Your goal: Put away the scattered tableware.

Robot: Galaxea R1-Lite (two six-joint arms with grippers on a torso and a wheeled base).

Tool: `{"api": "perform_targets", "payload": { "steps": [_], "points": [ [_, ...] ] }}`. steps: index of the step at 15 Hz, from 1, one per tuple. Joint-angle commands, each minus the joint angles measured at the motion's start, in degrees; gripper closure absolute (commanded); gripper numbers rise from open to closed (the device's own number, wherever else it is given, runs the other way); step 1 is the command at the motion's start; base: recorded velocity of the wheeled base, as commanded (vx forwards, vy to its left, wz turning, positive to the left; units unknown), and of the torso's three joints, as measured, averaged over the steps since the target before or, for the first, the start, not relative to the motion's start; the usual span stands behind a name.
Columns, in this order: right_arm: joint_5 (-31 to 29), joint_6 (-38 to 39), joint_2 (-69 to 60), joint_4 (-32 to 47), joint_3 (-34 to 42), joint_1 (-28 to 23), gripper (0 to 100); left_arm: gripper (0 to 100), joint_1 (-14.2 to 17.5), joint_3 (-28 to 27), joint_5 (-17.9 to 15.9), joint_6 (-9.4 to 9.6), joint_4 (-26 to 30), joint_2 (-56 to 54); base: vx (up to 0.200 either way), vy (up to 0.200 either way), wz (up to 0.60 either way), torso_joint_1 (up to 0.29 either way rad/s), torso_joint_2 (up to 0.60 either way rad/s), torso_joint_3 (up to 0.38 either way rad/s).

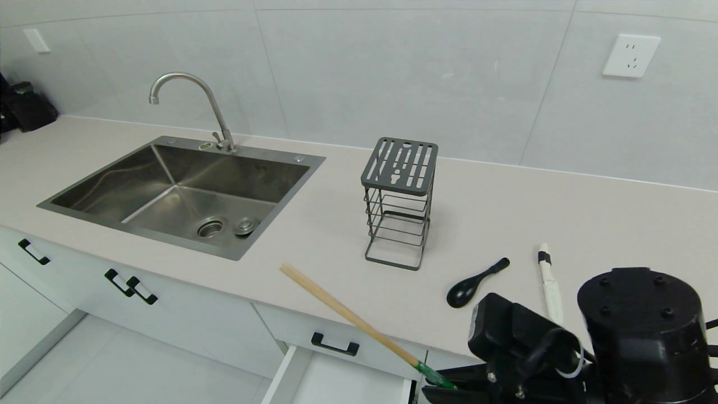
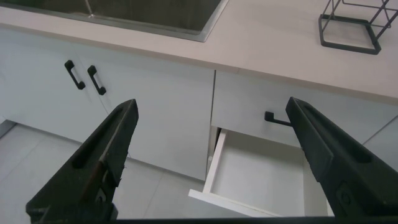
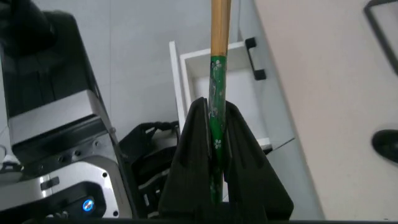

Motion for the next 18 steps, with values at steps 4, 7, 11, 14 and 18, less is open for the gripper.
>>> {"api": "perform_targets", "payload": {
  "steps": [4, 7, 11, 14, 18],
  "points": [
    [-2.3, -6.8, 5.8, 0.1, -5.1, 1.5, 100, 0, 0.1, 0.0, 0.0, -0.04, 0.0, 0.0, 0.0, 0.0, 0.0, 0.0, 0.0, 0.0],
    [-2.2, -6.4, 7.3, 0.1, -7.4, 2.3, 100, 0, 0.1, 0.0, 0.0, -0.04, 0.0, 0.0, 0.0, 0.0, 0.0, 0.0, 0.0, 0.0],
    [-2.3, -5.2, 7.5, 0.3, -6.9, 2.6, 100, 0, 0.1, 0.0, 0.1, -0.04, 0.0, 0.0, 0.0, 0.0, 0.0, 0.0, 0.0, 0.0],
    [-2.5, -5.2, 7.5, 0.3, -7.1, 2.7, 100, 0, 0.1, 0.0, 0.1, -0.04, 0.0, 0.0, 0.0, 0.0, 0.0, 0.0, 0.0, 0.0],
    [-2.7, -5.3, 7.3, 0.0, -7.9, 3.2, 100, 0, 0.0, 0.0, 0.1, -0.04, 0.0, 0.0, 0.0, 0.0, 0.0, -0.018, 0.02, 0.018]
  ]
}}
